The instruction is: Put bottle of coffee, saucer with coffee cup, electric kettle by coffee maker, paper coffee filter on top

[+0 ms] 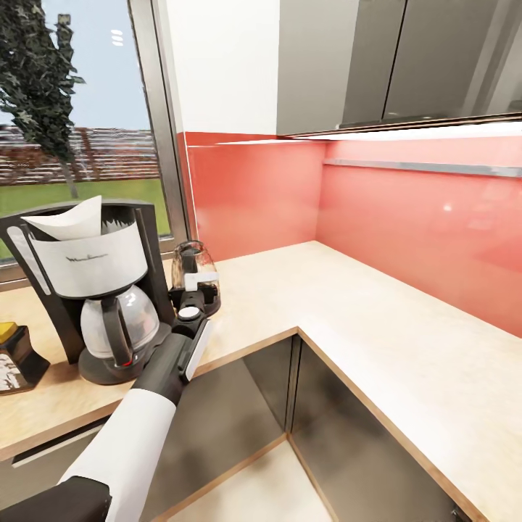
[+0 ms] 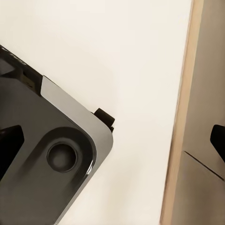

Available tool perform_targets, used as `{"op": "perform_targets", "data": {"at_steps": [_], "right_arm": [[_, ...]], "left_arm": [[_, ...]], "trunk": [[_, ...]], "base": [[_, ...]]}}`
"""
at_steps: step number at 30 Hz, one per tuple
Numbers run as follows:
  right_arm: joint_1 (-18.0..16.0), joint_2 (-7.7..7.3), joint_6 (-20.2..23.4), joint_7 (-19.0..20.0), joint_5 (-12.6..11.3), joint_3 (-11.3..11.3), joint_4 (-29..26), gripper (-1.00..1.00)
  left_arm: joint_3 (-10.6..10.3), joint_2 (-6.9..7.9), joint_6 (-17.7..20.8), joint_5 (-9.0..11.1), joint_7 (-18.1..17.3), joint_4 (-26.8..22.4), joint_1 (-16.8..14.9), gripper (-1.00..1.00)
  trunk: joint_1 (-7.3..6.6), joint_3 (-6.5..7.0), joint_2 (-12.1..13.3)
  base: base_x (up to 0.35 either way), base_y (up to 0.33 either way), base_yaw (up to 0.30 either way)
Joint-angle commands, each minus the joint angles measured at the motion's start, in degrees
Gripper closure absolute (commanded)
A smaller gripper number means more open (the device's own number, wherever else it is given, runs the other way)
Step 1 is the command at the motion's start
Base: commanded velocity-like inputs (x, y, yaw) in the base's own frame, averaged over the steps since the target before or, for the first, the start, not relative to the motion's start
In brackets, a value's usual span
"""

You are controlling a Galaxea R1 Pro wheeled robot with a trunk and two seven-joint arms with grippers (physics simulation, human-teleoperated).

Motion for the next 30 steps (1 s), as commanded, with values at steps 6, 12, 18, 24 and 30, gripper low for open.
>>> {"op": "perform_targets", "data": {"at_steps": [6,12,18,24,30], "right_arm": [[-0.02,-0.01,-0.11,0.44,0.13,-0.49,-0.04,-1.0],[-0.02,-0.01,-0.11,0.44,0.13,-0.49,-0.04,-1.0],[-0.02,-0.01,-0.11,0.44,0.13,-0.49,-0.04,-1.0],[-0.02,-0.01,-0.11,0.44,0.13,-0.49,-0.04,-1.0],[-0.02,-0.01,-0.11,0.44,0.13,-0.49,-0.02,-1.0]], "left_arm": [[-0.09,0.0,0.43,-0.23,0.24,-0.05,-0.03,-1.0],[-0.09,0.0,0.45,-0.23,0.24,-0.06,-0.04,-1.0],[-0.09,0.0,0.47,-0.22,0.24,-0.09,-0.04,-1.0],[-0.09,0.0,0.49,-0.16,0.24,-0.22,-0.04,-1.0],[-0.09,0.0,0.51,-0.2,0.24,-0.24,-0.04,-1.0]], "trunk": [[0.0,-0.06,-0.04],[0.0,-0.06,-0.04],[0.0,-0.06,-0.04],[0.0,-0.06,-0.04],[0.0,-0.06,-0.04]], "base": [[-0.042,0.0,0.0],[-0.015,0.0,0.0],[-0.002,0.0,0.0],[-0.008,0.0,0.0],[-0.079,0.0,0.0]]}}
